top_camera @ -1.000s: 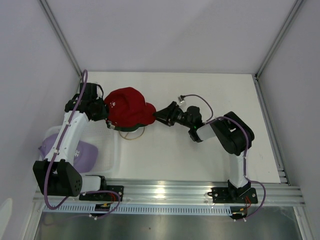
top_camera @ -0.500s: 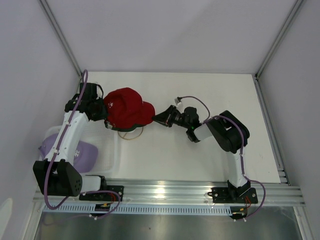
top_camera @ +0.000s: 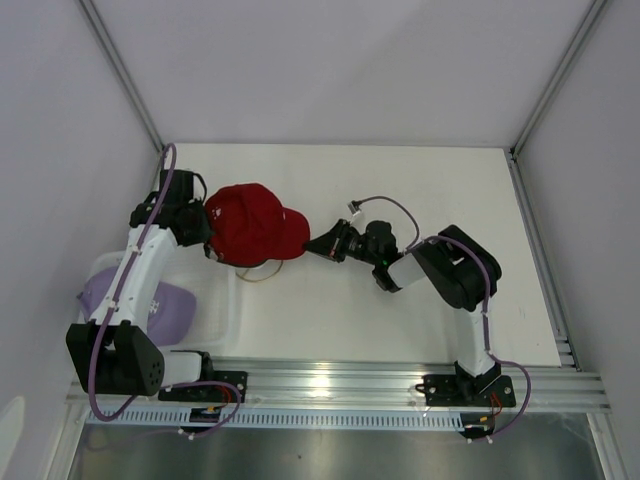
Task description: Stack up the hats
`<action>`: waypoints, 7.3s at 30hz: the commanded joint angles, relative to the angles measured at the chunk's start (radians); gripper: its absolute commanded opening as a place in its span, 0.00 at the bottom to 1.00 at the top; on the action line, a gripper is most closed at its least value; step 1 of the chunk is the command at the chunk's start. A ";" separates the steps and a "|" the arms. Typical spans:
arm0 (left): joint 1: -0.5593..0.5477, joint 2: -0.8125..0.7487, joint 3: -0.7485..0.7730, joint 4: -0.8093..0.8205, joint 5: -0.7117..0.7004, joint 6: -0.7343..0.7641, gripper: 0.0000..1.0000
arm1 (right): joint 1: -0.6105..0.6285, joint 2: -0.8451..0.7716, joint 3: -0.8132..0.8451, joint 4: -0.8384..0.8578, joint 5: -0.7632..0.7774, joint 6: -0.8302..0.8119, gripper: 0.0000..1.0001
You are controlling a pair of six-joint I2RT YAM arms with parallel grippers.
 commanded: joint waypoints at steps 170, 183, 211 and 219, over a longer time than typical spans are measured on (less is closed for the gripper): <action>0.369 -0.508 0.277 0.227 0.720 -1.182 0.01 | 0.164 -0.461 0.608 -0.704 0.123 -0.350 0.99; 0.334 -0.495 0.266 0.284 0.765 -1.218 0.01 | 0.169 -0.361 0.547 -0.433 0.100 -0.093 0.99; 0.060 -0.364 0.371 0.234 0.547 -0.824 0.01 | -0.095 -0.617 0.611 -0.920 -0.036 -0.109 0.00; -0.313 -0.227 0.498 0.016 0.136 -0.564 0.01 | -0.403 -0.599 0.415 -0.900 -0.306 0.099 0.00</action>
